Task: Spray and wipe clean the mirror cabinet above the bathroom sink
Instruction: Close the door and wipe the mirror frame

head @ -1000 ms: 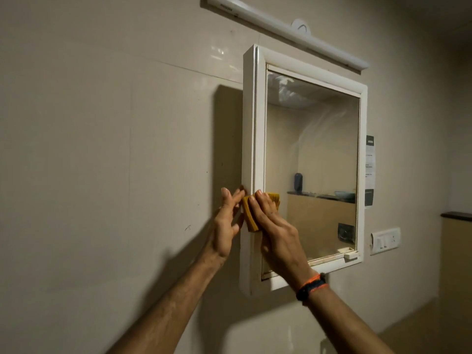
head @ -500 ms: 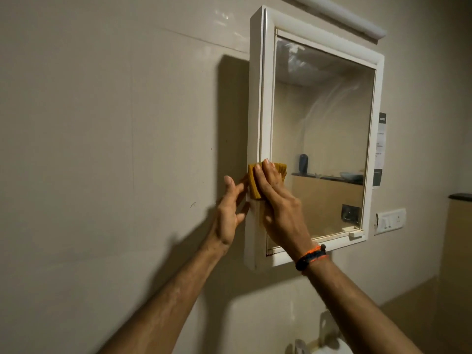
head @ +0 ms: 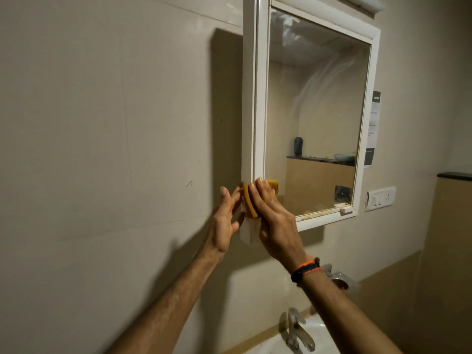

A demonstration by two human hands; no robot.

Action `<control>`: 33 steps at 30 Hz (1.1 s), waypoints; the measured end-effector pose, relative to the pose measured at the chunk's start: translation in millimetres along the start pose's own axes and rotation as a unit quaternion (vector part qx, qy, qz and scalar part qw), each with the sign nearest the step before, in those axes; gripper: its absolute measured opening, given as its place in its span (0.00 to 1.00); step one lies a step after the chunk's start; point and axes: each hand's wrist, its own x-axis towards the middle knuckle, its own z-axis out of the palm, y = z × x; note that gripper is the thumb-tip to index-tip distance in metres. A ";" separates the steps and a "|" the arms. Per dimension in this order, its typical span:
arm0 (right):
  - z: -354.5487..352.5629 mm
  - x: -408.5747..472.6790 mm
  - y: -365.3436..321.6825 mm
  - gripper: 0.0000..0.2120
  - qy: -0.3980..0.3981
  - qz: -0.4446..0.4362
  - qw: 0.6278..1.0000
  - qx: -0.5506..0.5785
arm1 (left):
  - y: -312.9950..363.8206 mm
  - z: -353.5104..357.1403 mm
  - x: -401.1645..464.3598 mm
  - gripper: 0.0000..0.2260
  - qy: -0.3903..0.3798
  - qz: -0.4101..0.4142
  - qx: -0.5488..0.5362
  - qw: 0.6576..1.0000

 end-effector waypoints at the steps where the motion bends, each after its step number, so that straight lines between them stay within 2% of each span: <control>1: -3.3 10.8 0.5 0.32 0.006 -0.001 1.000 0.000 | -2.3 -0.5 -0.7 0.32 -0.001 0.005 0.002 1.000; 6: -1.9 30.8 1.3 0.32 0.027 0.021 0.999 -0.006 | -7.4 -3.5 -3.4 0.31 -0.004 0.009 0.009 1.000; 8: 4.9 11.7 1.5 0.31 0.021 0.025 0.999 -0.008 | -9.1 -3.9 -4.8 0.31 -0.005 -0.002 0.014 1.000; 11: 16.1 -28.3 2.2 0.31 0.005 0.030 0.999 -0.011 | -11.2 -5.1 -8.2 0.36 0.001 -0.014 0.033 0.999; 17: 34.1 -97.4 -3.2 0.38 -0.034 0.052 0.995 -0.081 | -22.8 -7.4 -13.9 0.35 0.007 0.005 0.048 0.999; 20: 35.6 -109.2 -8.7 0.40 -0.051 0.069 0.993 -0.083 | -30.0 -9.1 -18.5 0.35 0.007 0.001 0.050 0.999; 24: 21.5 -112.0 -12.6 0.37 -0.079 0.088 0.992 -0.053 | -33.4 -9.9 -23.8 0.36 0.000 -0.015 0.062 0.998; 26: 11.4 -107.8 -15.2 0.35 -0.057 0.115 0.992 -0.019 | -33.1 -10.0 -25.0 0.36 -0.001 -0.020 0.063 0.998; 28: 3.0 -96.9 -18.2 0.31 0.006 0.144 0.990 0.008 | -32.7 -10.1 -25.2 0.34 0.000 -0.022 0.066 0.998; 31: -2.1 -71.0 -17.6 0.28 0.084 0.127 0.988 0.010 | -31.8 -9.6 -24.5 0.30 -0.002 -0.030 0.068 0.997; 33: 0.2 -55.3 -15.2 0.28 0.090 0.113 0.989 -0.007 | -31.1 -9.5 -24.2 0.29 -0.005 -0.034 0.066 0.997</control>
